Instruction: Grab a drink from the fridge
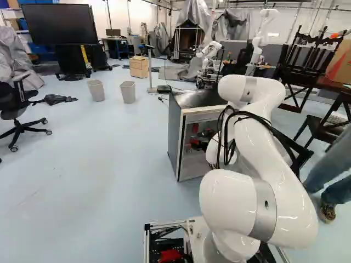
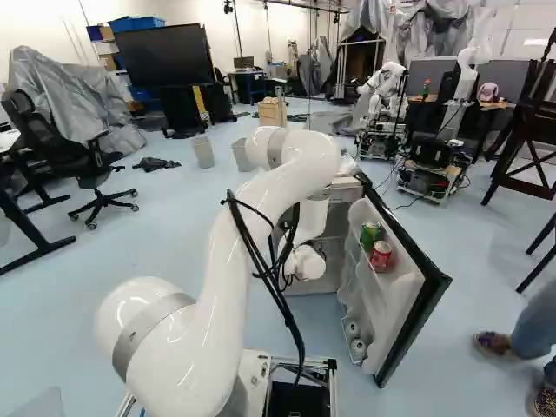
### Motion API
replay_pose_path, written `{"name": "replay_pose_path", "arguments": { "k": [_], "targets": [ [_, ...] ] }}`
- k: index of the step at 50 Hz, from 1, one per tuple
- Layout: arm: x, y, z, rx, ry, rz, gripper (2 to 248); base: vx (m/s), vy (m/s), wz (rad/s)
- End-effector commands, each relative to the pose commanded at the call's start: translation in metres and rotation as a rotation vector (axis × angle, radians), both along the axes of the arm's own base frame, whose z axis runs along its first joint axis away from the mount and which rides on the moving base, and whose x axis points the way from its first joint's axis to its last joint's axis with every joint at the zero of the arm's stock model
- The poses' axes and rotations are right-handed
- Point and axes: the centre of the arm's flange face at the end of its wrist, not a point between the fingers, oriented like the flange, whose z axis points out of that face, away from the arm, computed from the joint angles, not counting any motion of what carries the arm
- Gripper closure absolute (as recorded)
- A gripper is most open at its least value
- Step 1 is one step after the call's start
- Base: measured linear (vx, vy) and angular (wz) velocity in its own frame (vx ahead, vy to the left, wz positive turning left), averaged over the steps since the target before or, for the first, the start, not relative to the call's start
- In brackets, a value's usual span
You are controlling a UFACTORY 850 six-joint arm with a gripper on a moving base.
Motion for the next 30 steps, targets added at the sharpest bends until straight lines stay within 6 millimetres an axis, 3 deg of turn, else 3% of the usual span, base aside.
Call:
{"name": "replay_pose_path", "arguments": {
  "k": [30],
  "targets": [
    [-0.059, -0.009, 0.051, 0.02, 0.021, -0.135, 158, 0.0, 0.0, 0.0]
  ]
}}
